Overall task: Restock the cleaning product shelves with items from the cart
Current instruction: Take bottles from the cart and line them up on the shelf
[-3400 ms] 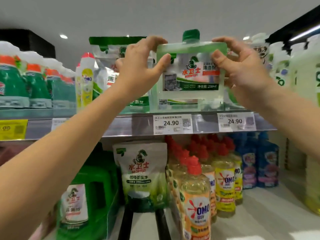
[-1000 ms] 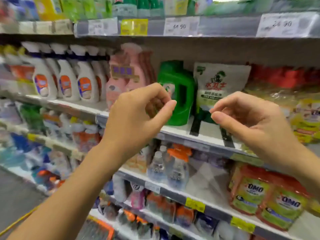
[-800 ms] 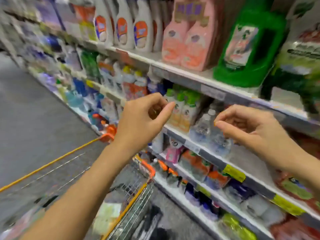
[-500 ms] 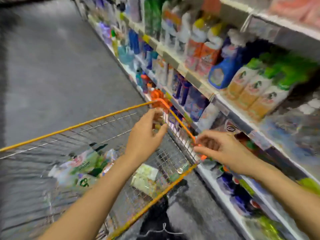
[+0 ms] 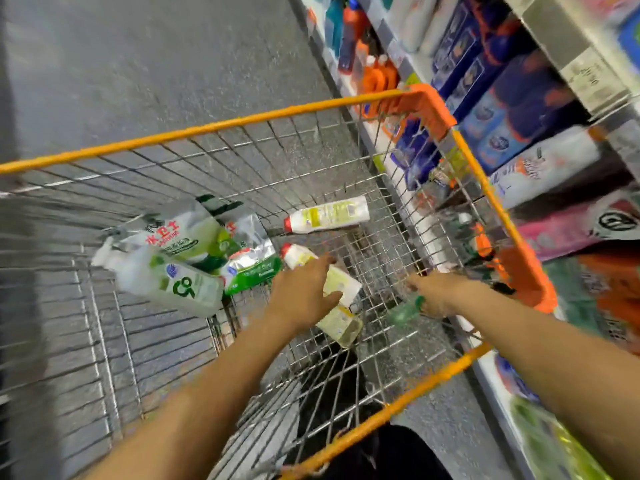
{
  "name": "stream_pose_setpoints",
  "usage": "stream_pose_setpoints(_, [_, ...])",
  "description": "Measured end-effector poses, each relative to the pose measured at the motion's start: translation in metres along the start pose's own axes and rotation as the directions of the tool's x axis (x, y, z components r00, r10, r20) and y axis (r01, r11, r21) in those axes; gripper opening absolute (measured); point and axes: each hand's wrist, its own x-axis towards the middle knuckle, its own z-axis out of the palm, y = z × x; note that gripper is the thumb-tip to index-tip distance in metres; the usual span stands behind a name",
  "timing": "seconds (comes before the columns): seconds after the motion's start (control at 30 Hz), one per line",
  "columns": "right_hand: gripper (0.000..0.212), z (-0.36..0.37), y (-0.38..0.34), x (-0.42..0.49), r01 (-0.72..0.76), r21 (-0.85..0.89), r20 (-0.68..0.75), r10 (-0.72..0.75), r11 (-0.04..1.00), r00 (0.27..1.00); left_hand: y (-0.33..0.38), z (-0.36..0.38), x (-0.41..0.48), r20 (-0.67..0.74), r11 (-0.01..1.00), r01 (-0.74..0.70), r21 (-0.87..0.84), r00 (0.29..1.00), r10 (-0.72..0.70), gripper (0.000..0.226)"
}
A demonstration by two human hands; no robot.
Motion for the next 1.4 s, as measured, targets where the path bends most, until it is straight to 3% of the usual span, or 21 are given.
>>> stream_pose_setpoints(0.07, [0.067, 0.007, 0.005, 0.012, -0.057, -0.06, 0.041, 0.06, 0.997, 0.997, -0.007, 0.012, 0.003, 0.043, 1.0, 0.009, 0.015, 0.999, -0.009, 0.056])
stream_pose_setpoints(0.23, [0.068, 0.02, 0.001, 0.036, -0.093, -0.177, 0.079, 0.108, 0.98, 0.991, -0.023, 0.031, 0.011, 0.084, 1.0, 0.022, -0.006, 0.996, -0.022, 0.054])
stream_pose_setpoints(0.43, [0.056, 0.026, -0.002, 0.055, -0.055, -0.229, 0.115, 0.084, 0.972, 0.99, -0.029, 0.038, 0.018, 0.11, 0.999, 0.041, -0.028, 0.993, -0.038, 0.05])
stream_pose_setpoints(0.67, [0.041, -0.003, -0.013, 0.032, 0.002, -0.173, -0.051, -0.011, 0.985, 0.999, -0.02, 0.035, 0.013, 0.121, 0.999, 0.02, -0.028, 0.993, -0.016, 0.048])
stream_pose_setpoints(0.87, [0.03, -0.059, -0.022, -0.018, 0.13, -0.055, -0.232, -0.14, 0.99, 0.963, 0.004, 0.012, 0.0, 0.058, 0.979, -0.032, -0.199, 0.997, 0.045, 0.064])
stream_pose_setpoints(1.03, [0.034, -0.101, -0.04, -0.074, 0.25, -0.057, -0.421, -0.251, 0.966, 0.872, 0.025, -0.014, -0.011, -0.112, 0.947, -0.102, -0.303, 0.991, 0.07, 0.07])
stream_pose_setpoints(1.23, [0.032, -0.127, -0.045, -0.146, 0.323, -0.068, -0.6, -0.298, 0.944, 0.743, 0.053, -0.061, -0.049, -0.381, 0.795, -0.208, -0.569, 0.924, -0.031, 0.03])
stream_pose_setpoints(1.3, [0.035, -0.126, -0.039, -0.17, 0.394, -0.019, -0.672, -0.304, 0.919, 0.675, 0.064, -0.08, -0.066, -0.439, 0.774, -0.274, -0.571, 0.898, -0.005, 0.02])
stream_pose_setpoints(1.4, [0.059, -0.115, -0.025, -0.204, 0.499, 0.087, -0.817, -0.225, 0.862, 0.531, 0.079, -0.107, -0.084, -0.479, 0.707, -0.362, -0.608, 0.877, 0.037, 0.02])
